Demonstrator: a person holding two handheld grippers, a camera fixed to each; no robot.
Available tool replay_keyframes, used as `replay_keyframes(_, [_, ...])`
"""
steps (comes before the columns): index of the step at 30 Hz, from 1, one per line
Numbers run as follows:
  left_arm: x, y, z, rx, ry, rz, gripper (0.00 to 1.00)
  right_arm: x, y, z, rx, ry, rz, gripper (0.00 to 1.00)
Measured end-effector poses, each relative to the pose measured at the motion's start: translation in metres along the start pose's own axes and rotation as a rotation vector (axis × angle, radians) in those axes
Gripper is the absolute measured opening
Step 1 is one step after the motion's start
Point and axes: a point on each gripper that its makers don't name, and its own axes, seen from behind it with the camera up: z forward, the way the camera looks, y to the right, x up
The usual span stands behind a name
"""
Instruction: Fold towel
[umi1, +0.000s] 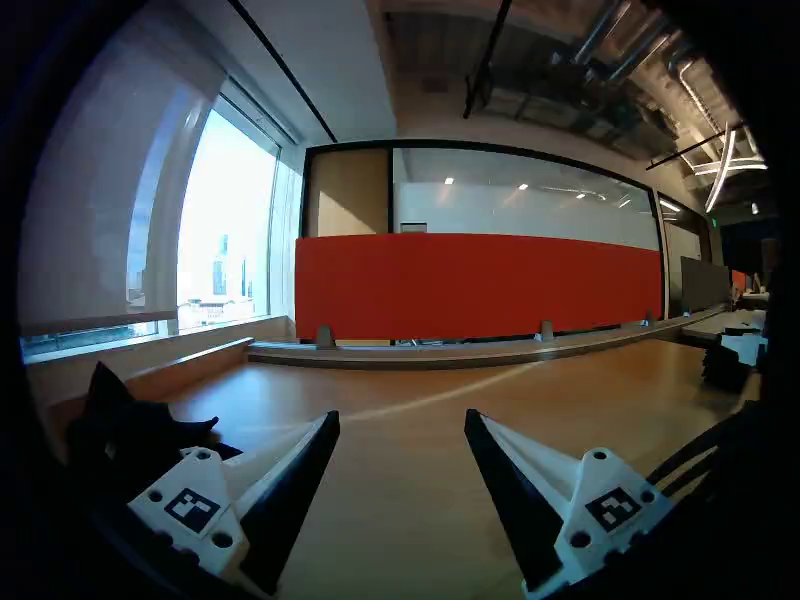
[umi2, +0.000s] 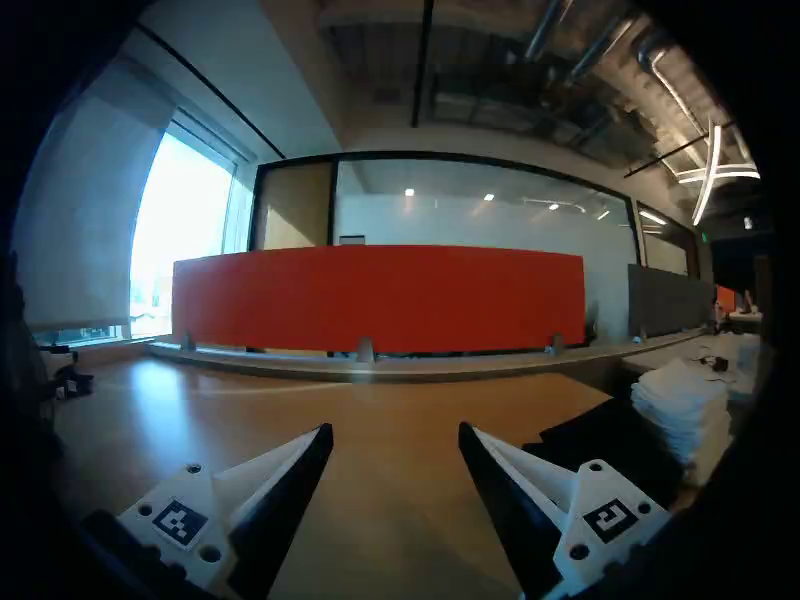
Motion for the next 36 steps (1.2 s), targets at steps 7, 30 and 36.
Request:
replay_keyframes(7, [-0.0005,-0.0001,0.0001,0.0,0.0,0.0,0.93,0.0006,-0.0006,0.0002,0.002,0.0,0.0,0.99])
replay_keyframes(30, [0.0002,-0.0004,-0.0002,0.0,0.0,0.0,0.93,0.0019,-0.0008,-0.0004,0.002,0.0,0.0,1.0])
replay_keyframes(36, [0.0006,-0.0006,-0.0002,0.0,0.0,0.0,0.93,0.0019,-0.001,-0.0006,0.002,0.0,0.0,1.0])
